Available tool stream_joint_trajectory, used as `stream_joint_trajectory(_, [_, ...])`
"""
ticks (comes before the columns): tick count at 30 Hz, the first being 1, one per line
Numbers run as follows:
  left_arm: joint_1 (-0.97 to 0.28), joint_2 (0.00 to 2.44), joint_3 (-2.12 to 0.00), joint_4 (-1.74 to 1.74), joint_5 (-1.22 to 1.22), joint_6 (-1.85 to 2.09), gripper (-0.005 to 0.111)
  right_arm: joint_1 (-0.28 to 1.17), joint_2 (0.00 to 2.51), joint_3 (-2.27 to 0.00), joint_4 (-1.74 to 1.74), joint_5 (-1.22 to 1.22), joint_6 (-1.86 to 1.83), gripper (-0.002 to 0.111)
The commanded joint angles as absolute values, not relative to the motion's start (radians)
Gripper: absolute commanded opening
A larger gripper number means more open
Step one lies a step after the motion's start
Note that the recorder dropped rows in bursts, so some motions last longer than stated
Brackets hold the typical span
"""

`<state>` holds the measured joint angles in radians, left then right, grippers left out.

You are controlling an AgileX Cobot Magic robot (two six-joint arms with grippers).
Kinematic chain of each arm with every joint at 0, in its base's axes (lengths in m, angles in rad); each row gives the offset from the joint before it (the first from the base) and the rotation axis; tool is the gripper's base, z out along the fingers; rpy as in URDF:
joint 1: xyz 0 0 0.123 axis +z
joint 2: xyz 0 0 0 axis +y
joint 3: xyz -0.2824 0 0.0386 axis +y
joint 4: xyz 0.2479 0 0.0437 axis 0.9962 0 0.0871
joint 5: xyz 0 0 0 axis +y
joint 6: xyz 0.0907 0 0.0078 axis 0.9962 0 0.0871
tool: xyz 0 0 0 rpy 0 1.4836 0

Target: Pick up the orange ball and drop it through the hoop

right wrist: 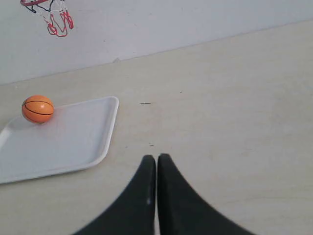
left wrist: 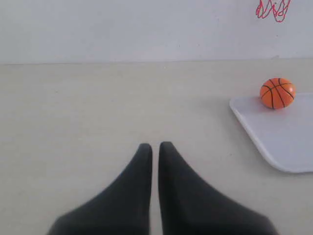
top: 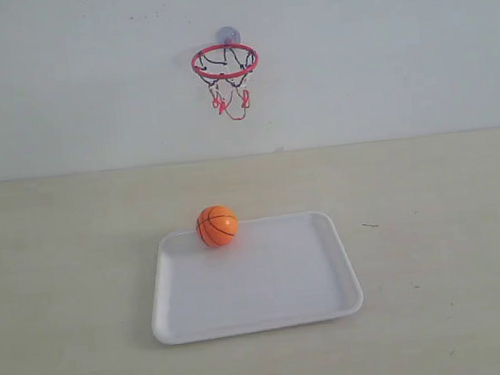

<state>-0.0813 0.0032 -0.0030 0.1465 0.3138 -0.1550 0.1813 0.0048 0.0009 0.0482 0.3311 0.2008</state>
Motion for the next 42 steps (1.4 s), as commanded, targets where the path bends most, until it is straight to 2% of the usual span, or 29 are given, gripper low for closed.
stream_joint_trajectory(1, [-0.077, 0.000, 0.000, 0.150, 0.314, -0.155, 0.004, 0.180, 0.000, 0.000, 0.042, 0.323, 0.201, 0.000])
stream_joint_trajectory(7, [-0.077, 0.000, -0.008, 0.174, 0.263, -0.177, 0.004, 0.180, 0.000, 0.000, 0.042, 0.323, 0.201, 0.000])
stream_joint_trajectory(13, [-0.077, 0.000, -0.295, 0.172, 0.202, -0.339, 0.004, 0.180, 0.000, 0.000, 0.042, 0.323, 0.201, 0.000])
stream_joint_trajectory(21, [-0.080, 0.000, -0.353, 0.172, -0.305, -0.411, 0.004, 0.180, 0.000, 0.000, 0.042, 0.323, 0.201, 0.000])
stream_joint_trajectory(24, [-0.080, 0.001, -0.353, 0.140, -0.280, -0.599, 0.004, 0.180, 0.000, 0.000, 0.042, 0.323, 0.201, 0.000])
stream_joint_trajectory(27, [-0.084, 0.280, -0.435, 0.153, 0.000, -0.688, 0.004, 0.180, 0.000, 0.000, 0.042, 0.323, 0.201, 0.000])
stream_joint_trajectory(29, [-0.127, 0.506, -0.535, 0.153, 0.141, -0.590, 0.004, 0.180, 0.000, 0.000, 0.042, 0.323, 0.201, 0.000])
stream_joint_trajectory(32, [-0.246, 0.904, -0.750, -0.041, 0.398, -0.152, 0.004, 0.180, 0.000, 0.000, 0.042, 0.323, 0.201, 0.000])
stream_joint_trajectory(34, [-0.260, 1.147, -0.898, -0.300, 0.558, 0.205, 0.004, 0.180, 0.000, 0.000, 0.042, 0.323, 0.201, 0.000])
stream_joint_trajectory(36, [-0.260, 1.288, -0.998, -0.441, 0.677, 0.392, 0.004, 0.180, 0.000, 0.000, 0.042, 0.323, 0.201, 0.000])
stream_joint_trajectory(39, [-0.260, 1.488, -1.127, -0.539, 0.792, 0.497, 0.004, 0.180, 0.000, 0.000, 0.042, 0.323, 0.201, 0.000])
stream_joint_trajectory(42, [-0.260, 1.656, -1.230, -0.558, 0.776, 0.497, 0.006, 0.180, 0.000, 0.000, 0.042, 0.323, 0.201, 0.000])
